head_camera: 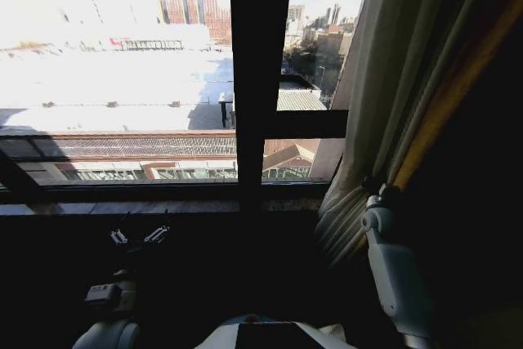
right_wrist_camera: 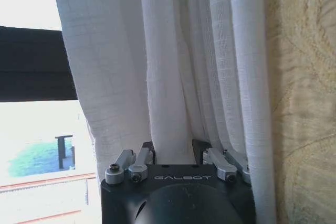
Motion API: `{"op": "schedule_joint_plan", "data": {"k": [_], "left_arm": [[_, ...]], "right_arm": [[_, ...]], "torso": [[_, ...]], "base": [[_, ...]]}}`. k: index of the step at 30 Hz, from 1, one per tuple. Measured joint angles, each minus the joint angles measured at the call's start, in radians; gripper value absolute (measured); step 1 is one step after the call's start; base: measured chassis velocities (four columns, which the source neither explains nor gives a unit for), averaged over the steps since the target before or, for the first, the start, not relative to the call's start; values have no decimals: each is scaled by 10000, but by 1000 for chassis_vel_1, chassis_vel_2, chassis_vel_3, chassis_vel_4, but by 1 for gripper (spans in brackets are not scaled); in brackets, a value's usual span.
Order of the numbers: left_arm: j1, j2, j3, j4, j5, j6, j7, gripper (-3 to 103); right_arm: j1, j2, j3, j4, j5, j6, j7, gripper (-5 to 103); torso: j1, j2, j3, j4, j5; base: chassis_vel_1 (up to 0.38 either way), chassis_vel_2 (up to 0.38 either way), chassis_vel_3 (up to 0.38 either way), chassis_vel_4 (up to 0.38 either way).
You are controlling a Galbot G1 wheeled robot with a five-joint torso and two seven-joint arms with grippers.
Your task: Open the curtains by pulling them apart, changing their state from closed to fully open.
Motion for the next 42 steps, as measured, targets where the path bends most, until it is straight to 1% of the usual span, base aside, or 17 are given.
{"op": "schedule_joint_plan", "data": {"k": [2, 3, 5, 6, 8, 9, 11, 12, 14, 15, 16, 17, 19, 21, 28, 35, 42], "left_arm": [[-69, -2, 0, 0, -2, 40, -7, 100], [-69, -2, 0, 0, -2, 40, -7, 100], [-114, -1, 3, -13, -5, 102, -4, 100], [-142, 9, 2, -32, -10, 152, -5, 100], [-178, 22, 0, -40, -18, 195, -5, 100], [-178, 22, 0, -40, -18, 195, -5, 100], [-191, 38, -4, -41, -29, 215, -5, 100], [-195, 46, -6, -41, -36, 220, -5, 100], [-198, 54, -9, -41, -40, 224, -5, 100], [-198, 54, -9, -41, -40, 224, -5, 100], [-198, 59, -9, -41, -41, 225, -5, 100], [-198, 64, -9, -41, -41, 228, -5, 100], [-189, 63, -7, -49, -41, 234, -5, 100], [-181, 62, -7, -54, -41, 235, -6, 100], [-110, 52, -47, -134, -242, 298, -11, 100], [-56, 48, -66, -148, -273, 328, -12, 100], [-32, 56, -67, -150, -267, 327, -12, 100]], "right_arm": [[-505, 126, -241, 887, 224, -248, -211, 46], [-505, 126, -241, 887, 224, -248, -211, 46], [-833, 207, -440, 1468, 253, -448, -269, 46], [-1077, 251, -590, 1930, 233, -610, -296, 57], [-1425, 291, -844, 2539, 121, -778, -315, 68], [-1425, 291, -844, 2539, 121, -778, -315, 68], [-1710, 325, -1055, 3000, -33, -837, -323, 79], [-1865, 353, -1192, 3230, -160, -845, -325, 79], [-2040, 388, -1385, 3460, -482, -848, -339, 90], [-2040, 388, -1385, 3460, -482, -848, -339, 90], [-2070, 396, -1427, 3490, -623, -848, -385, 95], [-2117, 435, -1493, 3501, -1002, -841, -526, 98], [-2138, 520, -1637, 3434, -1436, -721, -564, 100], [-2142, 546, -1687, 3416, -1491, -696, -557, 100], [-2151, 704, -2292, 3319, -2257, -554, -514, 100], [-2117, 768, -2515, 3238, -2453, -534, -518, 100], [-2095, 772, -2518, 3219, -2459, -521, -534, 100]], "torso": [[0, 1, -1, 1, -4], [0, 1, -1, 1, -4], [0, 1, -1, 1, -4], [-1, 1, -1, 1, -3], [-1, 1, -1, 0, -3], [-1, 1, -1, 0, -3], [0, 1, -1, 1, -1], [0, 1, -1, 1, 0], [-1, 1, -2, 1, -1], [-1, 1, -2, 1, -1], [-1, 1, -1, 1, -2], [-1, 2, -2, 1, -2], [-1, 1, -2, 1, -2], [0, 1, -1, 1, 0], [0, 1, -1, 2, 0], [-1, 1, -1, 2, 1], [-1, 1, -1, 2, -1]], "base": [[0, 0, 0, 0], [0, 0, 0, 0], [0, 0, 0, 0], [0, 0, 0, 0], [0, 0, 0, 0], [0, 0, 0, 0], [0, 0, 0, 0], [0, 0, 0, 0], [0, 0, 0, 0], [0, 0, 0, 0], [0, 0, 0, 0], [0, 0, 0, 0], [0, 0, 0, 0], [0, 0, 0, 0], [5, 8, -8, -5], [117, 105, -113, -108], [243, 239, -230, -235]]}}
